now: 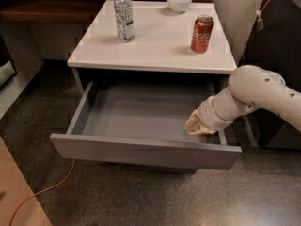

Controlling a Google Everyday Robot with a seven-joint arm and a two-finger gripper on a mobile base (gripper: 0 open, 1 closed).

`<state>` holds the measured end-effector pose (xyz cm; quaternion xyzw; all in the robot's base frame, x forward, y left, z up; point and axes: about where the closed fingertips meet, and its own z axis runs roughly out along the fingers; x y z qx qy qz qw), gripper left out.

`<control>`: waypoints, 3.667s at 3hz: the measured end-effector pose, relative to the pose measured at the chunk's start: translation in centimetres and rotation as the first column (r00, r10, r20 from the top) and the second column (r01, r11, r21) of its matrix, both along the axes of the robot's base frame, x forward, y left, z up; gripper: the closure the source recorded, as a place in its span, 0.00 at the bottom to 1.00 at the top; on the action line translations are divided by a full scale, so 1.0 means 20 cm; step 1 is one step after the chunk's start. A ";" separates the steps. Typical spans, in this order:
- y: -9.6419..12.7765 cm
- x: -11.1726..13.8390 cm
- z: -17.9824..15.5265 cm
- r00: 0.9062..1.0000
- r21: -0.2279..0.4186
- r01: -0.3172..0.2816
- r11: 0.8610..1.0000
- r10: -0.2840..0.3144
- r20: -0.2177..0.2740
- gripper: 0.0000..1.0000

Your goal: Place coke can into top drawer

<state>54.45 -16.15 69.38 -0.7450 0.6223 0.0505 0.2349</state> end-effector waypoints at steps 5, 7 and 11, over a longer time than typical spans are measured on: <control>0.10 0.07 0.47 0.997 0.158 0.019 0.987 -0.031 0.075 0.01; -0.06 0.24 0.63 0.951 0.418 0.300 0.857 -0.305 -0.057 0.00; -0.25 0.68 0.98 0.804 0.570 0.559 0.602 -0.562 -0.195 0.00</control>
Offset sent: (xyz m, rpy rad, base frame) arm 0.0188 0.0116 0.1092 0.1210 -0.1375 -0.0286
